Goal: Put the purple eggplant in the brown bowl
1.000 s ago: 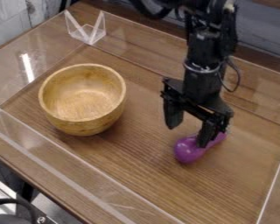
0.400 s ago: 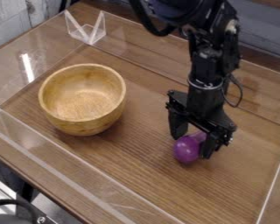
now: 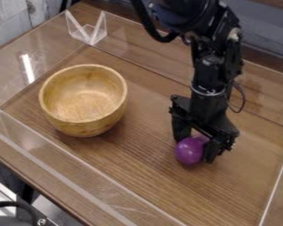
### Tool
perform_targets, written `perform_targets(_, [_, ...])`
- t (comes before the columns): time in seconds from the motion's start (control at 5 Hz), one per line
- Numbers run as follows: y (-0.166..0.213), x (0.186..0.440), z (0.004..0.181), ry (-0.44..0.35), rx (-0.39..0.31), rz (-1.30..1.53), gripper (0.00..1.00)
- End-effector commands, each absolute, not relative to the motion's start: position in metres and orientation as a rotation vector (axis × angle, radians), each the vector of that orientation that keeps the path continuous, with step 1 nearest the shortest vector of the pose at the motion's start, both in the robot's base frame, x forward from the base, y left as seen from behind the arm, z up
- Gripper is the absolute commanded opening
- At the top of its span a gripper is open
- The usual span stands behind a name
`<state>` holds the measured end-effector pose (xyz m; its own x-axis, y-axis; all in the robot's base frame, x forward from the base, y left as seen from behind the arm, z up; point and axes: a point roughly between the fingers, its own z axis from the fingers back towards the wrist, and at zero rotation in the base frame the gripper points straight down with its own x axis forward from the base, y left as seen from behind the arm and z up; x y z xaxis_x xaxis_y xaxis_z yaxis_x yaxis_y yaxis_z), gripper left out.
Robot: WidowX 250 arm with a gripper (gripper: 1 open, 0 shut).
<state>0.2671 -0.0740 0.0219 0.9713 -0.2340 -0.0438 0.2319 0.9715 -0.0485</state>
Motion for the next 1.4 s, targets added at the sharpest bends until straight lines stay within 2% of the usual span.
perform_targets(0.0, [-0.079, 0.272, 0.028, 0.012, -0.050, -0.248, 1.00])
perform_targets(0.2, [-0.080, 0.272, 0.027, 0.012, -0.052, -0.245, 1.00])
perform_targets(0.4, [-0.080, 0.272, 0.025, 0.011, -0.055, -0.243, 0.00])
perform_targets(1.0, [-0.085, 0.269, 0.023, 0.018, -0.070, -0.225, 0.00])
perform_targets(1.2, [-0.083, 0.269, 0.042, 0.010, -0.073, -0.201, 0.00])
